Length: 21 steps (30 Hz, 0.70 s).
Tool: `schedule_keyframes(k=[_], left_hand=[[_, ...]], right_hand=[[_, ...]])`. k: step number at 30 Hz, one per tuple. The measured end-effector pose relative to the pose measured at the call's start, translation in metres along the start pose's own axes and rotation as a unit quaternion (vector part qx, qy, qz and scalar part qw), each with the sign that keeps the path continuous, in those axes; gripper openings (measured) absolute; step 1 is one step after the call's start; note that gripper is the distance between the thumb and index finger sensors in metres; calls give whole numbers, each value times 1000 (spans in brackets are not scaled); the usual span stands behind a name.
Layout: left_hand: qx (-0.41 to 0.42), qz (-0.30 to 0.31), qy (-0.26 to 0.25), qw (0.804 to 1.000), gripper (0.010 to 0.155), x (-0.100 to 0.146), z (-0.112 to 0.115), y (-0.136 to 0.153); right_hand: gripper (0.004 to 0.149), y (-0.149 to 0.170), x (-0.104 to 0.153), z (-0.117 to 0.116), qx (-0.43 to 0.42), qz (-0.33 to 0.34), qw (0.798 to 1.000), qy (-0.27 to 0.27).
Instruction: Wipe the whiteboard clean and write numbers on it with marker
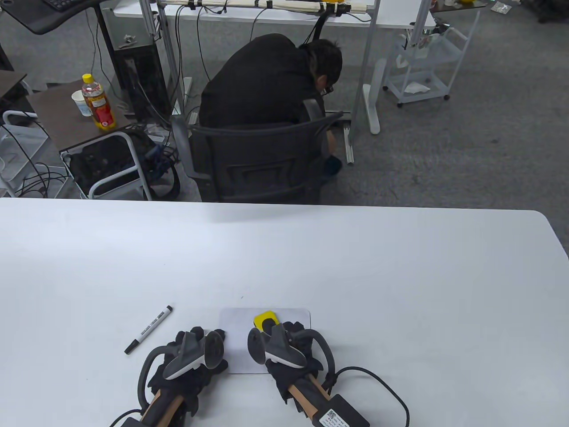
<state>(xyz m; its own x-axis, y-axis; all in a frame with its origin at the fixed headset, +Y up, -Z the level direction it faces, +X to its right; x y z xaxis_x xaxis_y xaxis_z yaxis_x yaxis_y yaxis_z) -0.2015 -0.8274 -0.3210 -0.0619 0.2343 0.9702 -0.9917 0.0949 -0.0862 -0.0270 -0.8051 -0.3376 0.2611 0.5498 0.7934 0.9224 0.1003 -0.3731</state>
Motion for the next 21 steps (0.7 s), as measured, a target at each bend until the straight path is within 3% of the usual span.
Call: schedule_keyframes(k=[5,10,14,21], left_hand=[[2,2,0,1000,70,0,0,0],[6,2,0,1000,71,0,0,1],[7,3,1,1000,71,0,0,1],[8,3,2,1000,71,0,0,2]], right_hand=[[63,9,7,-3,-5,36,999,-7],[64,35,5,9,-70,42,997,-1],[66,64,-1,23,-55,-11,998,27],[67,148,-26,39,-102,-147,983,49]])
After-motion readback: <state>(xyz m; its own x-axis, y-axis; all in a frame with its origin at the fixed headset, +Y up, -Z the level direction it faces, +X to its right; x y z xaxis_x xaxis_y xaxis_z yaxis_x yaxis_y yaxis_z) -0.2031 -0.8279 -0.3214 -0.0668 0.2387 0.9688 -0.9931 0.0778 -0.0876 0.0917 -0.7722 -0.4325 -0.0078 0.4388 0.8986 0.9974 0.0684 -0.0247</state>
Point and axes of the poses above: the tracker on the back of each hand, its own y axis roughly to the little-finger side, its own x axis roughly from the fingertips to the wrist, z = x × y, the point moved 4 cm from there along -x, roughly from the wrist to the fingertips, and after that the axes turned 15 degrees about -y, right-handed, at the moved point
